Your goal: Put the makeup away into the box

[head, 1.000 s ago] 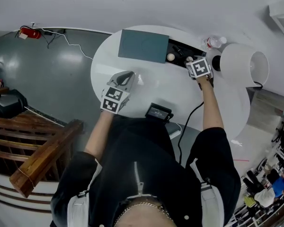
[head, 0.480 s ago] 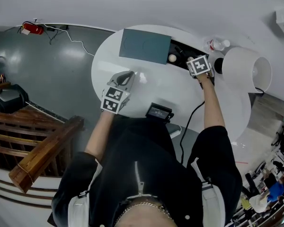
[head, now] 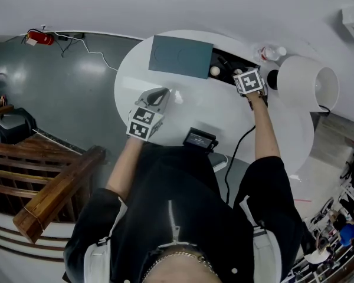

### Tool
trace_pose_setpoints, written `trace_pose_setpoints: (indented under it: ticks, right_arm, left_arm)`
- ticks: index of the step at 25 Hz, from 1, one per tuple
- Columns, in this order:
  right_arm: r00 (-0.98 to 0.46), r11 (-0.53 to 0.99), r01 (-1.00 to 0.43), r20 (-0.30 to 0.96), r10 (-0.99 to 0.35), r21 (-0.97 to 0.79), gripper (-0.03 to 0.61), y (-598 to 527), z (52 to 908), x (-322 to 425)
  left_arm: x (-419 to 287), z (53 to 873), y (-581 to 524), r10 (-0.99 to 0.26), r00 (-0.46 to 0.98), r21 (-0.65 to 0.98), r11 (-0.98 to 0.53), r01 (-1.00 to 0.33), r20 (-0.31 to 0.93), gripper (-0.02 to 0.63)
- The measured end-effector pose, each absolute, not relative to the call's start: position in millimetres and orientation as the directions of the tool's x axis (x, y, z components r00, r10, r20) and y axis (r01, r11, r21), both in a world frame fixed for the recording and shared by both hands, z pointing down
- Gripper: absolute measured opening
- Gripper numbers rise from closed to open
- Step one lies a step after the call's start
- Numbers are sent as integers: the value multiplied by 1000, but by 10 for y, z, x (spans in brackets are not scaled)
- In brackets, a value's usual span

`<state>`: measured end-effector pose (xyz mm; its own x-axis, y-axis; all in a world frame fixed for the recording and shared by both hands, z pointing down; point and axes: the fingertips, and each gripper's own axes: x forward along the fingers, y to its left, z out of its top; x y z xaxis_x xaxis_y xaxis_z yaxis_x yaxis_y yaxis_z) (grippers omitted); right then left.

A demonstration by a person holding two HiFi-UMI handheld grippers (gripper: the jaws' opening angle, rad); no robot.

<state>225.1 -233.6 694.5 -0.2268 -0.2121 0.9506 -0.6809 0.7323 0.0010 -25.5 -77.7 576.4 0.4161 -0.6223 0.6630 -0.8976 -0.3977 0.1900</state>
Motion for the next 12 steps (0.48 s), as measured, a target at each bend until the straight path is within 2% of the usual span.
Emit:
trace_pose_setpoints:
  ticks: [5,7,12]
  right_arm:
    - [-320,706,-708,897,-306,-13,219,-2224,6568,2137]
    - [-372,696,-717,865,-336,-38,183,-2104,6382,2055]
    - [-404,664,-747,802,-440,-12,11,-1825,6082,1926]
  left_arm:
    - [-203,5749,-795,-613,456,195,-445,-874,645,15]
    - [-173,5725,-800,-608,477,195,-471,-860,635,15]
    - [-111,5655,-812,-596,529,190,-537,-822,604,15]
